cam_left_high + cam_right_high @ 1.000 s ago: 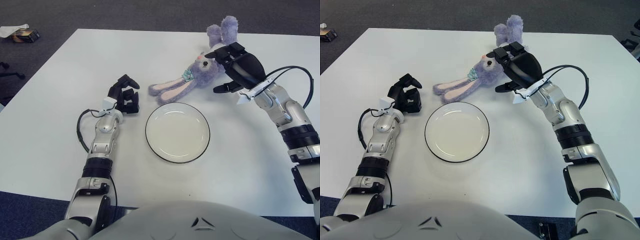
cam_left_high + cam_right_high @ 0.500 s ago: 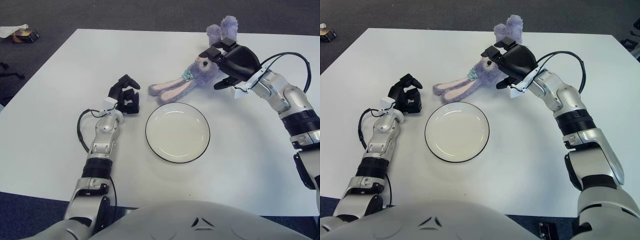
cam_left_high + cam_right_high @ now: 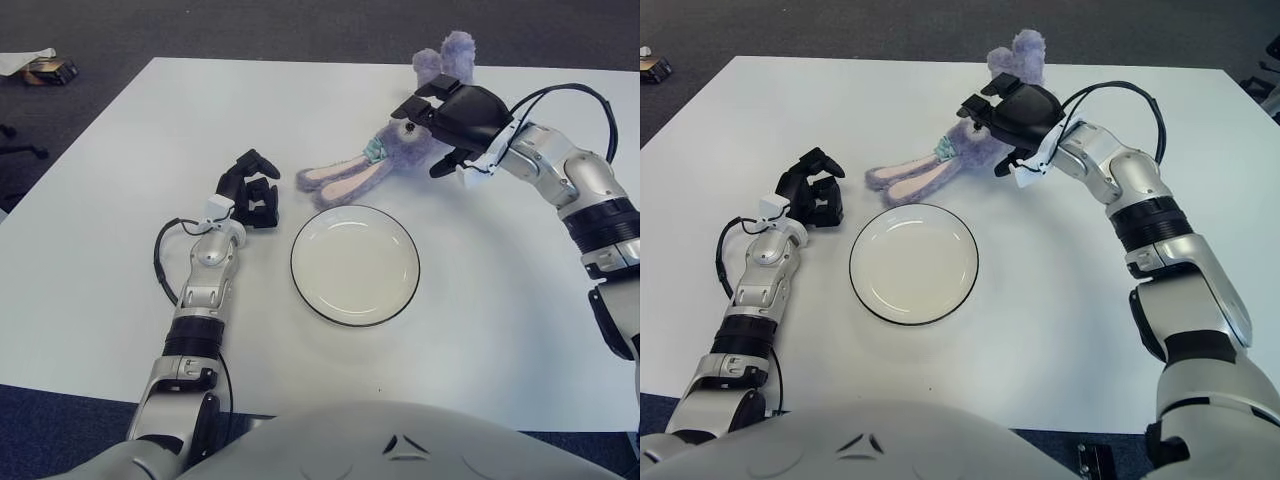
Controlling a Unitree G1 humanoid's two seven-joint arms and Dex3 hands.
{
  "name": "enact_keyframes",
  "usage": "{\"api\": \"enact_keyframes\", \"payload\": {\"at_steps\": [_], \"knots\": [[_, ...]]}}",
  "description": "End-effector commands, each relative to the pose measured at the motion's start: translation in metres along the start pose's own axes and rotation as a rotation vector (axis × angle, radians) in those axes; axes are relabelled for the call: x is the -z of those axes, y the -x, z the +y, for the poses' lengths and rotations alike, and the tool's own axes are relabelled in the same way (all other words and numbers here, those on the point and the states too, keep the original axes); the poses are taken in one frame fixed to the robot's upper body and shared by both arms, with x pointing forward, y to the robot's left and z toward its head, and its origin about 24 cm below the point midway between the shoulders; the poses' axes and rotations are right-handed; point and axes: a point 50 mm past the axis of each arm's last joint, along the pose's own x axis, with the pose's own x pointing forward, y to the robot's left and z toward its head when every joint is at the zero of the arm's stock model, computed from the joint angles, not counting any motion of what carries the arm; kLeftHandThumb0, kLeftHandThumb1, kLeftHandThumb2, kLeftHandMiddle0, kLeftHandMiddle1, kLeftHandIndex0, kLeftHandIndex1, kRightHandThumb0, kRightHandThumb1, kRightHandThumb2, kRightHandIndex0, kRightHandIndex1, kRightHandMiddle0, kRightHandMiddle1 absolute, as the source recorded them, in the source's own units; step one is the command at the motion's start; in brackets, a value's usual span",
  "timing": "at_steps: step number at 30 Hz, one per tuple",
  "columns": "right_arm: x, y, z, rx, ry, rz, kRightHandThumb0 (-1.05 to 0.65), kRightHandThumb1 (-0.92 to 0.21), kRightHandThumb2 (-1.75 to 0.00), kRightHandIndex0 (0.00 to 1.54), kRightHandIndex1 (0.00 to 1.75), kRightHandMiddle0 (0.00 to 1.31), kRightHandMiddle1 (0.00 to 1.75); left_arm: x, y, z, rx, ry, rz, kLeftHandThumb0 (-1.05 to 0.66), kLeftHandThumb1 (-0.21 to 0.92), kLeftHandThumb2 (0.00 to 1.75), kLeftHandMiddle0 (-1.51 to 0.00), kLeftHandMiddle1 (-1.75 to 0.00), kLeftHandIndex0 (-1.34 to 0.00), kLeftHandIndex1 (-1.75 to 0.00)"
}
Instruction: Put the doll into the plate.
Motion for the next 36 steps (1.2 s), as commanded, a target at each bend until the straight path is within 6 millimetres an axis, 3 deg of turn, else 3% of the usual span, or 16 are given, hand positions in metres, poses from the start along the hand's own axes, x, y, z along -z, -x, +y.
{"api": "enact_keyframes", "payload": {"at_steps": [1, 19, 27, 36], "knots": [[0.003, -0.008, -0.008, -0.014, 0.029, 0.012, -0.80, -0.62, -0.61, 0.05, 0.38, 0.00, 0.56, 0.028, 0.019, -0.004, 0.008, 0.004, 0.126, -0.52, 0.23, 1.42, -1.20, -1.75, -0.69, -1.75], [0.007, -0.029, 0.002, -0.082, 0.000, 0.012, -0.91, -0.79, -0.42, 0.12, 0.41, 0.00, 0.56, 0.027, 0.021, -0.006, 0.004, 0.003, 0.120, -0.52, 0.22, 1.43, -1.20, -1.75, -0.69, -1.75], [0.005, -0.037, 0.006, -0.117, 0.003, 0.016, -0.97, -0.85, -0.29, 0.12, 0.65, 0.00, 0.58, 0.026, 0.023, -0.007, 0.005, 0.000, 0.112, -0.52, 0.23, 1.42, -1.20, -1.75, -0.69, -1.75], [0.003, -0.052, 0.024, -0.208, -0.008, 0.060, -0.98, -0.83, -0.26, 0.12, 0.87, 0.00, 0.60, 0.026, 0.025, -0.008, 0.006, 0.003, 0.111, -0.52, 0.23, 1.42, -1.19, -1.75, -0.69, -1.75]]}}
